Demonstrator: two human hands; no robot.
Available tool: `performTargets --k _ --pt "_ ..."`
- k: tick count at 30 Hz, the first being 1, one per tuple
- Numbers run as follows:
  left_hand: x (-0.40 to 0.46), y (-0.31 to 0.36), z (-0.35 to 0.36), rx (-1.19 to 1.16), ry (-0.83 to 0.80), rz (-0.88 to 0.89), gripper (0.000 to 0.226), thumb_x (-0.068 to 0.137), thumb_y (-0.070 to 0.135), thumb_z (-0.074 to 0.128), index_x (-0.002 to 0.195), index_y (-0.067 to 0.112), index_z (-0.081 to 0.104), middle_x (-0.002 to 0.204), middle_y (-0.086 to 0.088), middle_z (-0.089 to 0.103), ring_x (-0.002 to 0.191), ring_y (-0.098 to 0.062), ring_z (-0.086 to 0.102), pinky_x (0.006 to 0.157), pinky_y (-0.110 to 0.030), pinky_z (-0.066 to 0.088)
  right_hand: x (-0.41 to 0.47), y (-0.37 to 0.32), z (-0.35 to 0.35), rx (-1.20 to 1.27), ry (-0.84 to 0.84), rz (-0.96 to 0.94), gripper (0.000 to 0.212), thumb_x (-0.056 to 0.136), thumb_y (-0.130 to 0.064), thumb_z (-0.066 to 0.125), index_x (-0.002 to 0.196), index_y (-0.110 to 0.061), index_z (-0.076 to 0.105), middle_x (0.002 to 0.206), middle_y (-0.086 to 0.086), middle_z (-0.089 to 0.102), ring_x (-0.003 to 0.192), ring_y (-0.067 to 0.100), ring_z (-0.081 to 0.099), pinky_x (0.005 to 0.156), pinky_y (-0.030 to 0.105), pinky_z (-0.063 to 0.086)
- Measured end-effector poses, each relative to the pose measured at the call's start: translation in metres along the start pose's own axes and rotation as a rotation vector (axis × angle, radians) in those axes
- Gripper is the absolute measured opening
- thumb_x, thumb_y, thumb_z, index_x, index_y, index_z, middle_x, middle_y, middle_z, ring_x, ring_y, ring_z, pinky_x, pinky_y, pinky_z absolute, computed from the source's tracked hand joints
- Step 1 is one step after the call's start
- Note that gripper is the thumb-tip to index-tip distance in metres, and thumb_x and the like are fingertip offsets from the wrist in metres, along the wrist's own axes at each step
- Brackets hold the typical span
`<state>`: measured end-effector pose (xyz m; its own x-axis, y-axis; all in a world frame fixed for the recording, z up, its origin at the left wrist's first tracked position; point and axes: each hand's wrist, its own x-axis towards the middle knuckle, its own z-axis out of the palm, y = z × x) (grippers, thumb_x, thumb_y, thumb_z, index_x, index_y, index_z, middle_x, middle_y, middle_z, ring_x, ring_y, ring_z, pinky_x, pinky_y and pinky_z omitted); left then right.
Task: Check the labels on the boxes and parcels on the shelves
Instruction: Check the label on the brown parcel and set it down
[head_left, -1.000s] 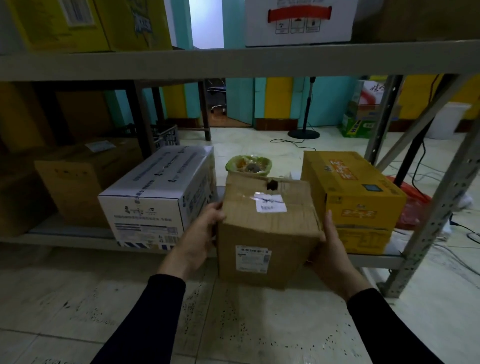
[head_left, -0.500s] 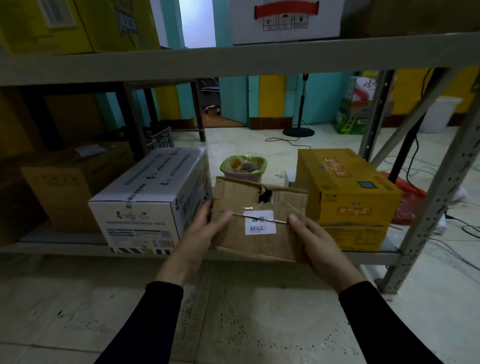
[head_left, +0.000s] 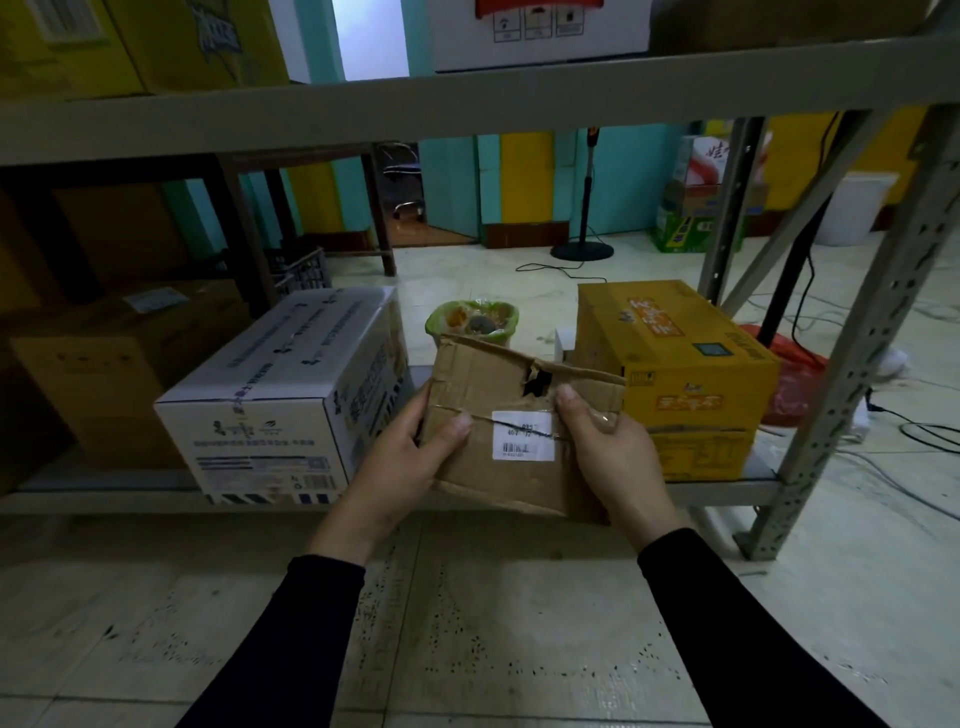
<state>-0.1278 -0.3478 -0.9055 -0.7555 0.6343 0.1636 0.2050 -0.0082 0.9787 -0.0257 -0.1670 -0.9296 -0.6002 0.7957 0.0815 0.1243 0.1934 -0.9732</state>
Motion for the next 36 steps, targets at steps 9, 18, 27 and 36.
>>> performTargets --k 9,18,27,36 --pt "0.003 0.007 -0.005 -0.068 0.082 -0.004 0.030 0.099 0.032 0.053 0.129 0.034 0.055 0.114 0.010 0.070 0.100 -0.007 0.069 0.075 -0.021 0.057 -0.006 -0.013 -0.007 0.091 -0.234 -0.055 0.076 0.076 -0.078 0.059 0.140 -0.039 0.051 0.118 -0.019 0.065 0.111 0.010 0.064 0.096 0.039 0.054" --pt "0.009 0.011 -0.017 -0.234 0.184 -0.104 0.027 0.101 0.039 0.047 0.123 0.035 0.062 0.103 0.008 0.076 0.102 -0.016 0.069 0.085 -0.038 0.051 -0.015 -0.017 -0.015 -0.431 -0.368 -0.496 0.100 0.081 -0.028 0.081 0.142 -0.065 0.010 0.166 -0.015 0.003 0.148 0.012 0.019 0.119 0.039 0.031" --pt "0.014 -0.011 -0.031 -0.113 0.419 -0.019 0.040 0.097 0.046 0.057 0.135 0.034 0.055 0.126 0.008 0.065 0.117 -0.011 0.060 0.102 -0.039 0.049 -0.001 -0.010 -0.021 0.100 0.113 -0.272 0.067 0.087 -0.036 0.076 0.147 -0.033 0.047 0.130 -0.017 0.050 0.115 0.005 0.051 0.092 0.021 0.050" --pt "0.021 -0.026 -0.035 -0.193 0.438 -0.194 0.048 0.094 0.041 0.062 0.140 0.034 0.049 0.127 0.008 0.062 0.118 -0.018 0.056 0.107 -0.051 0.042 0.021 -0.003 -0.012 0.012 0.206 -0.061 0.072 0.076 -0.083 0.059 0.123 -0.029 0.065 0.136 0.003 0.052 0.123 0.019 0.050 0.109 0.043 0.042"
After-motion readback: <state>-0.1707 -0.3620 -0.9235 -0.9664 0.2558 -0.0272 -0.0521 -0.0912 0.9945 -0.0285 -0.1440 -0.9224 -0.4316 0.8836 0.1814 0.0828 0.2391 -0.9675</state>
